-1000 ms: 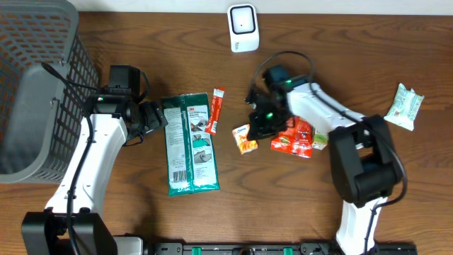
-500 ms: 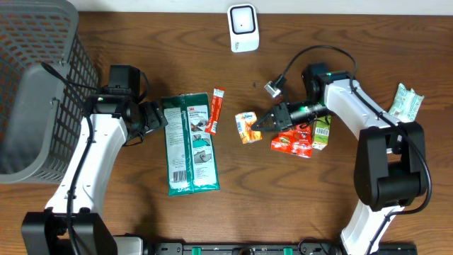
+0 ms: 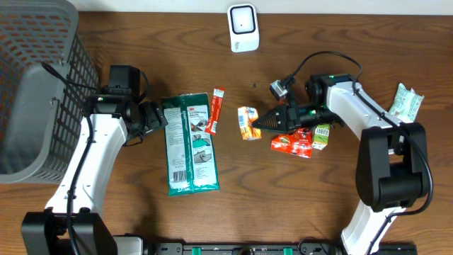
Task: Scan the item barcode
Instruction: 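Lift the Kleenex pack with the right gripper and turn it upright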
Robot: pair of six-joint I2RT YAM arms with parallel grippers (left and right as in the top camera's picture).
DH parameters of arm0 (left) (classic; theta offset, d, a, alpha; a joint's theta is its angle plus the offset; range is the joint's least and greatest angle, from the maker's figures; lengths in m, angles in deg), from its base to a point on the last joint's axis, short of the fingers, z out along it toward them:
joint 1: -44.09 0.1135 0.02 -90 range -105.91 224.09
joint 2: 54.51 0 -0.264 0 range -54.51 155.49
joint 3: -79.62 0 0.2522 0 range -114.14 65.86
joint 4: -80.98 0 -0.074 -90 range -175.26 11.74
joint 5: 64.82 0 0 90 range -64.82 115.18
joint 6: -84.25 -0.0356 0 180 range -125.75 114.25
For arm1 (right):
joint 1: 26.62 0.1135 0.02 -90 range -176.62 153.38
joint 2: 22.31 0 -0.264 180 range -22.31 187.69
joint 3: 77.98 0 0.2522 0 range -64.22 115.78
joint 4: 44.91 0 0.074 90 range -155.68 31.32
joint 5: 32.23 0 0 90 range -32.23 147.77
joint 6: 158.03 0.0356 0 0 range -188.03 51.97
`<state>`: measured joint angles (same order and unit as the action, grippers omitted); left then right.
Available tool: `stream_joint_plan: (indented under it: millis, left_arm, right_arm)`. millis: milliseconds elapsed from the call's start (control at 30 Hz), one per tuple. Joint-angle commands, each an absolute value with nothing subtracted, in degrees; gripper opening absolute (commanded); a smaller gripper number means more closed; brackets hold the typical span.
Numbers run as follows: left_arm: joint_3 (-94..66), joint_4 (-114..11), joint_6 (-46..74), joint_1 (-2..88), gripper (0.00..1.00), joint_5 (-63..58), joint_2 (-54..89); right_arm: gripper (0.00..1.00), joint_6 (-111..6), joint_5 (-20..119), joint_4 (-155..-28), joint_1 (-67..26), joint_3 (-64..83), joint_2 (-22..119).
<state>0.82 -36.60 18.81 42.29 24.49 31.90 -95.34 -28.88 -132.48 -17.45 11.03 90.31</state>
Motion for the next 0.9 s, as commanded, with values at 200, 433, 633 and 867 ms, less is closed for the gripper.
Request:
stream_joint_plan:
  millis: [200,433,633,867]
  left_arm:
    - [0.4,-36.4,18.3,42.4,0.9,25.3,31.9]
    - [0.4,-36.4,18.3,42.4,0.9,25.3,31.9]
    - [0.4,-36.4,18.3,42.4,0.9,25.3,31.9]
    - [0.4,-36.4,18.3,42.4,0.9,25.3,31.9]
  right_arm:
    - [0.01,-105.4,-31.7,-140.8,-18.4,11.0,72.0]
    - [0.01,-104.7,-31.7,-141.0,-18.4,11.0,66.6]
    - [0.01,-104.7,-31.7,-141.0,-18.4,11.0,66.5]
    - [0.01,-104.7,-31.7,-140.7,-18.4,11.0,66.5]
